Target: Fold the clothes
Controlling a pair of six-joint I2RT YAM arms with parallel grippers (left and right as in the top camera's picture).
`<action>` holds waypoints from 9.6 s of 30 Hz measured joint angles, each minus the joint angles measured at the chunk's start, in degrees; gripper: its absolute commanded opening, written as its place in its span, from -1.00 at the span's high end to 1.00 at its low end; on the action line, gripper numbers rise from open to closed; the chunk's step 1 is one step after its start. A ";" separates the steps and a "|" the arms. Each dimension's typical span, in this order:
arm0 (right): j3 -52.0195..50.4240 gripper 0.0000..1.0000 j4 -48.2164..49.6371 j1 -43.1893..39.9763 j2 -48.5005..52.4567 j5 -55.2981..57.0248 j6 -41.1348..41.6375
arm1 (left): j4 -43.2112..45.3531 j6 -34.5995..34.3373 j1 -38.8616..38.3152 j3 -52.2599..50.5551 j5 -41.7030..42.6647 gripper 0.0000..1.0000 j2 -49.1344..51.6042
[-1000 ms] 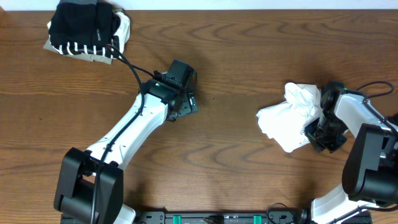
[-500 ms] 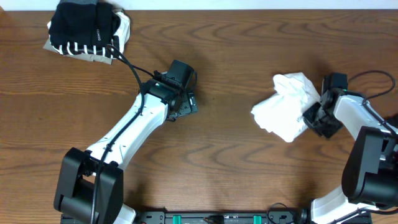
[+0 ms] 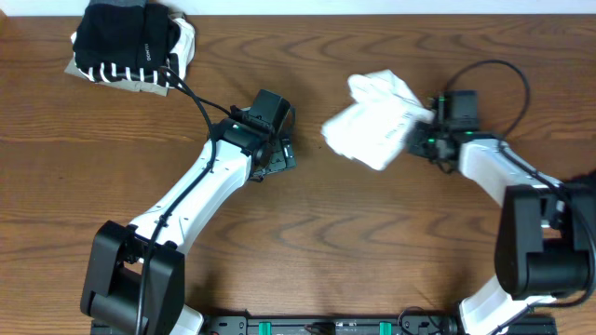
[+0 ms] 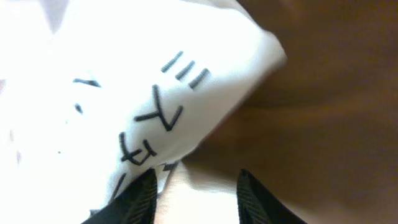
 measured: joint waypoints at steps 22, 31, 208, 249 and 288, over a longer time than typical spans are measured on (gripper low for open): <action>0.81 0.81 -7.13 3.19 -6.36 -17.07 9.01 | 28.55 13.84 4.83 -0.15 5.01 0.88 1.79; 1.03 0.88 -17.62 6.34 -10.95 -18.51 9.60 | 47.52 14.03 7.82 -0.07 11.06 0.78 14.88; 11.21 -0.18 -20.65 4.61 -6.67 -21.24 10.03 | 6.12 12.52 7.76 0.55 13.44 -0.96 -13.75; 16.20 0.27 -16.37 9.62 4.02 -10.45 17.16 | -4.83 15.30 7.78 0.55 13.14 -0.96 -26.49; 19.54 0.97 -6.67 3.76 4.50 -13.33 22.03 | -5.57 15.52 7.78 0.55 13.11 -0.96 -26.49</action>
